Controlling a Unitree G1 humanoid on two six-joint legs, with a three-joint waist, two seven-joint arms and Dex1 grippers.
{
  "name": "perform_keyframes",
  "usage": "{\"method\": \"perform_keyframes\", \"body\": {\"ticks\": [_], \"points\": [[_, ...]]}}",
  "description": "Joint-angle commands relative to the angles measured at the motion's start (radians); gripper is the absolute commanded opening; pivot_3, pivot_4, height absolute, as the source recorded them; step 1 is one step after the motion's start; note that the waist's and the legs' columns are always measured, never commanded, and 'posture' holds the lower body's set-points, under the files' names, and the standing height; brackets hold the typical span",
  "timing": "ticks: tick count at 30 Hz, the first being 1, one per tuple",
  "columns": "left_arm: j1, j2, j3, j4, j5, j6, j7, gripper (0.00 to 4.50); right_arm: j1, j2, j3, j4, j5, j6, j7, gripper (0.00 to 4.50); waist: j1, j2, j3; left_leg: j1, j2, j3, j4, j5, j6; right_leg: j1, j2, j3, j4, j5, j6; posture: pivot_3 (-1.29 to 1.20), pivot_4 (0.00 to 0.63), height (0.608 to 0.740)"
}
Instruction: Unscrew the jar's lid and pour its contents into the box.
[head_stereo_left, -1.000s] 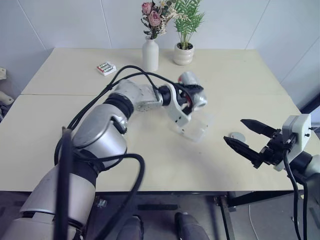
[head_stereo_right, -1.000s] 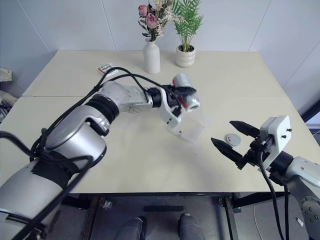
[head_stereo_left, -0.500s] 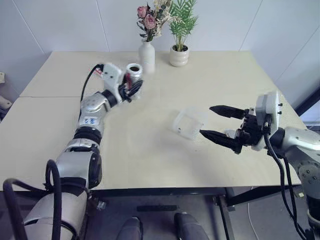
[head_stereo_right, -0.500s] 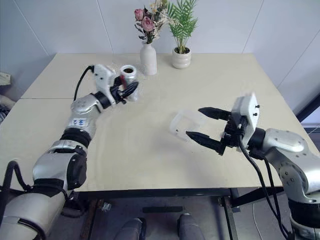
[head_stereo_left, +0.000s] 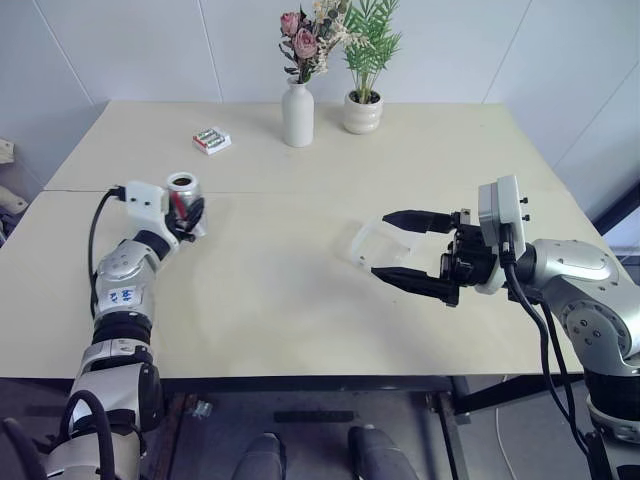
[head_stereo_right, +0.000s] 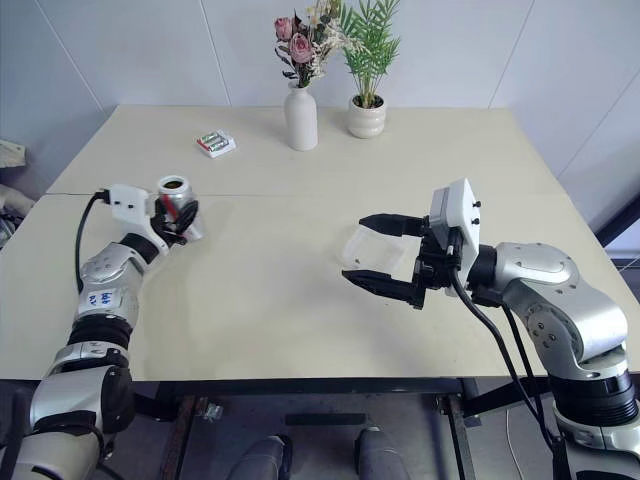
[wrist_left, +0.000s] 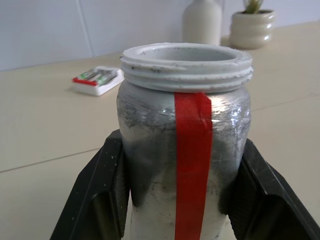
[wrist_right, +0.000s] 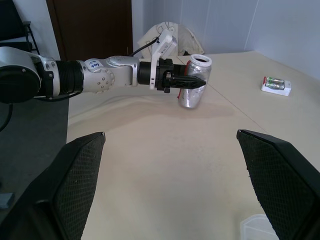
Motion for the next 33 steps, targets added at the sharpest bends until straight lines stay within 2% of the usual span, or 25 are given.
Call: {"method": "perform_keyframes", "body": {"ticks": [1,7,14,16,22,30,33], "points": [[0.004,0.019,0.049,0.019,-0.031,-0.063,0.046,2.09,0.000,-0.004,-0.016,-0.023,0.001,-0.013,0.011,4.45,0.000,0.000,0.000,0.000,0.000,0.000,0.000,0.000,0.000,0.000,0.000,0.000,0.000,0.000,0.000,0.00,0.150,0.740],[0.012,0.021,0.072,0.083,-0.035,-0.139,0.066,2.09,0.007,-0.016,-0.026,-0.024,0.006,-0.006,0.019,4.45,-0.001,0.000,0.000,0.000,0.000,0.000,0.000,0.000,0.000,0.000,0.000,-0.001,-0.001,0.000,0.000,0.00,0.150,0.740],[0.019,0.010,0.087,0.093,-0.068,-0.137,0.044,2.09,0.004,-0.017,-0.026,-0.010,0.001,-0.008,0.030,4.45,-0.001,-0.001,0.000,0.000,0.000,0.000,0.000,0.000,0.000,0.000,0.000,-0.001,-0.001,0.000,0.000,0.00,0.150,0.740],[0.025,0.012,0.096,0.085,-0.080,-0.117,0.048,2.80,0.003,-0.012,-0.020,-0.005,-0.002,-0.013,0.033,4.50,-0.001,-0.001,0.000,0.000,0.000,0.000,0.000,0.000,0.000,0.000,0.000,-0.001,-0.001,0.000,0.000,0.00,0.150,0.740],[0.042,0.029,0.093,0.053,-0.082,-0.099,0.064,4.47,-0.002,0.003,-0.011,0.004,-0.011,-0.019,0.037,4.50,-0.001,-0.001,0.000,0.000,0.000,0.000,0.000,0.000,0.000,0.000,0.000,-0.001,-0.001,0.000,0.000,0.00,0.150,0.740],[0.121,0.081,0.077,-0.059,-0.073,-0.065,0.039,4.47,-0.003,0.018,-0.007,0.014,-0.023,-0.025,0.047,4.50,-0.001,-0.001,0.000,0.000,0.001,0.000,-0.002,0.000,0.000,0.000,0.000,-0.001,-0.001,0.000,-0.001,0.00,0.150,0.740],[0.288,0.131,0.103,-0.282,-0.101,0.034,-0.001,4.47,0.007,0.015,-0.013,0.016,-0.027,-0.030,0.053,4.50,-0.012,-0.001,-0.001,0.000,0.001,0.001,-0.003,0.000,-0.001,0.000,0.000,0.000,-0.003,0.000,-0.001,0.00,0.150,0.740]]}}
